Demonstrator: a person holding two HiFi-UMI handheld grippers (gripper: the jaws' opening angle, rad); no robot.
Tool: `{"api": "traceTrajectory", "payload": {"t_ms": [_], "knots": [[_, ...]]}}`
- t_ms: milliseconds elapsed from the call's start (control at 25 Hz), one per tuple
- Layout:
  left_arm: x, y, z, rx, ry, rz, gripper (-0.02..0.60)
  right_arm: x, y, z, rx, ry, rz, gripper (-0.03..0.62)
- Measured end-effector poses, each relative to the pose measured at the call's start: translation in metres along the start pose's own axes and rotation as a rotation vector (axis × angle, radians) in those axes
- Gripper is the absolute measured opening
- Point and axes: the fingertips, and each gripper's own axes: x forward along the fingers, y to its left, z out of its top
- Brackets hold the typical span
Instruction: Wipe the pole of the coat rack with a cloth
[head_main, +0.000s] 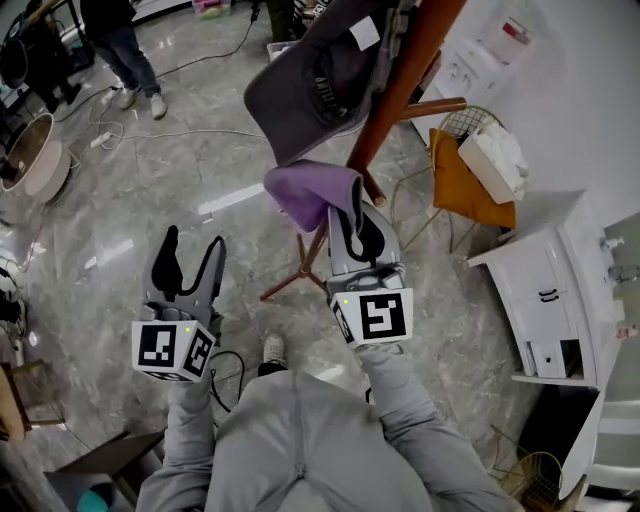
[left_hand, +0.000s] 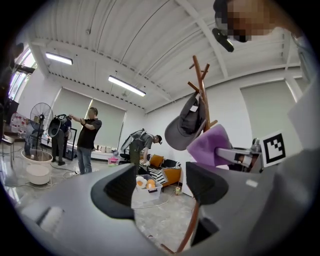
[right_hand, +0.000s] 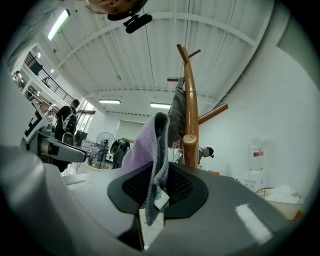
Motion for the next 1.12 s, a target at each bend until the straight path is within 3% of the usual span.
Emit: {"api": "traceTrajectory", "payload": {"t_ms": [360,680,840,1120], "knots": [[0.010,0.020,-0.004,-0.011,0.019,0.006,0.339,0.032,-0.001,0.000,-0.011,-0.015,-0.097,0.052],[0.024,0.030,-0.010,-0.021,0.032,-0.014,0.339,0.050,-0.011,-0.055,-0.105,0.161,-0.205,0.052],[0.032,0.027,-0.014,-0.024,0.042,-0.030,0.339,0.045,-0.013,-0.079,-0.112,0.231,-0.203,0.052],[0.042,0.018,-0.018,-0.028,0.052,-0.065,0.339,0.045,-0.005,-0.087,-0.125,0.265,-0.165,0.052]]}}
